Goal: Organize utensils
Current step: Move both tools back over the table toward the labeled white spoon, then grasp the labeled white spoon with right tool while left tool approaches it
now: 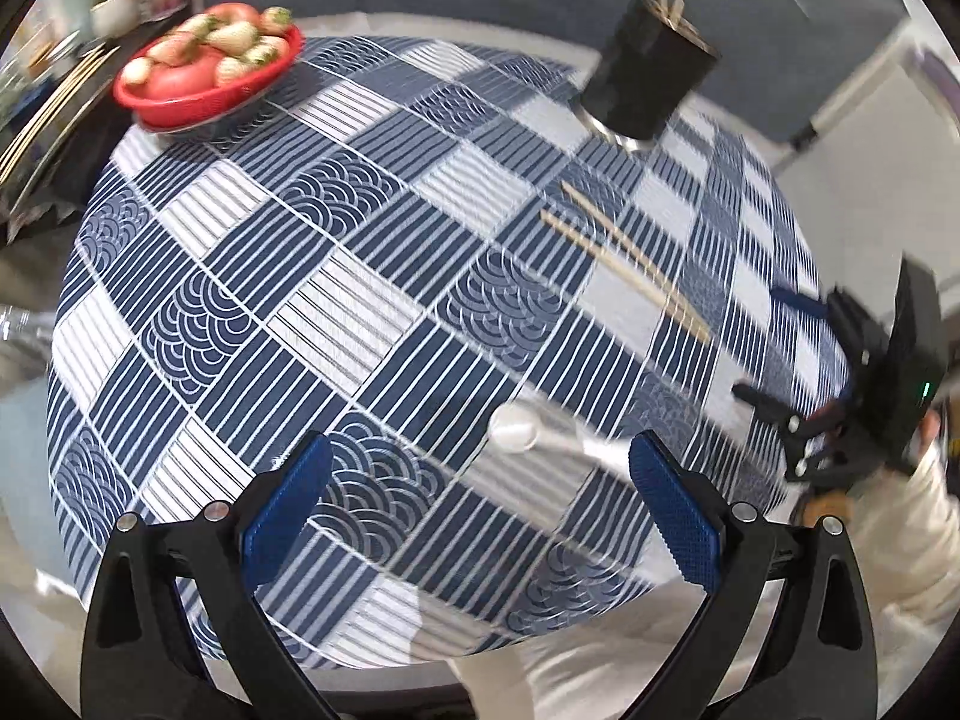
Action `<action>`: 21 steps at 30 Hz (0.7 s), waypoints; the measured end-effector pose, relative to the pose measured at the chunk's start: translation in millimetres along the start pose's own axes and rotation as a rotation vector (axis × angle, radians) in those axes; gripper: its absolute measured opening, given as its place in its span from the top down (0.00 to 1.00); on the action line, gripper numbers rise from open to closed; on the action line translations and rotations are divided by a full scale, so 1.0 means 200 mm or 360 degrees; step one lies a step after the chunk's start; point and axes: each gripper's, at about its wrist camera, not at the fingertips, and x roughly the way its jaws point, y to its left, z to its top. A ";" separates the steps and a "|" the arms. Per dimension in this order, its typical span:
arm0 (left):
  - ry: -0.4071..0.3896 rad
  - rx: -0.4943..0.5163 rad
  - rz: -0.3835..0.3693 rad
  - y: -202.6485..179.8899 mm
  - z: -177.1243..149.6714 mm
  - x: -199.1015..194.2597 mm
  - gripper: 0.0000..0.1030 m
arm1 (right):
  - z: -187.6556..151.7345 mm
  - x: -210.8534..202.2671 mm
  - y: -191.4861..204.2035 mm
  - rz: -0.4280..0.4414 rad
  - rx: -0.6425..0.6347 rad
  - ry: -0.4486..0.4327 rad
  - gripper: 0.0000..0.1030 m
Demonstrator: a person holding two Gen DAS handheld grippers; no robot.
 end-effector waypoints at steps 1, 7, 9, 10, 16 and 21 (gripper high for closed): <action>0.0015 0.0048 -0.0004 0.01 -0.01 0.02 0.06 | 0.00 0.01 0.03 -0.0012 0.0002 0.0019 0.10; 0.0089 0.0317 -0.0028 0.05 -0.05 0.09 0.06 | 0.01 0.07 0.15 0.0003 0.0057 0.0085 0.10; 0.0130 0.0370 -0.0068 0.06 -0.05 0.13 0.06 | 0.01 0.08 0.19 0.0012 0.0072 0.0110 0.10; 0.0146 0.0396 -0.0090 0.06 -0.05 0.15 0.06 | 0.01 0.09 0.20 0.0018 0.0077 0.0120 0.10; 0.0189 0.0621 -0.0169 0.03 -0.03 0.24 0.06 | -0.01 0.16 0.30 0.0051 0.0105 0.0208 0.10; 0.0278 0.0782 -0.0195 -0.02 -0.01 0.33 0.06 | -0.05 0.21 0.35 0.0094 0.0119 0.0293 0.10</action>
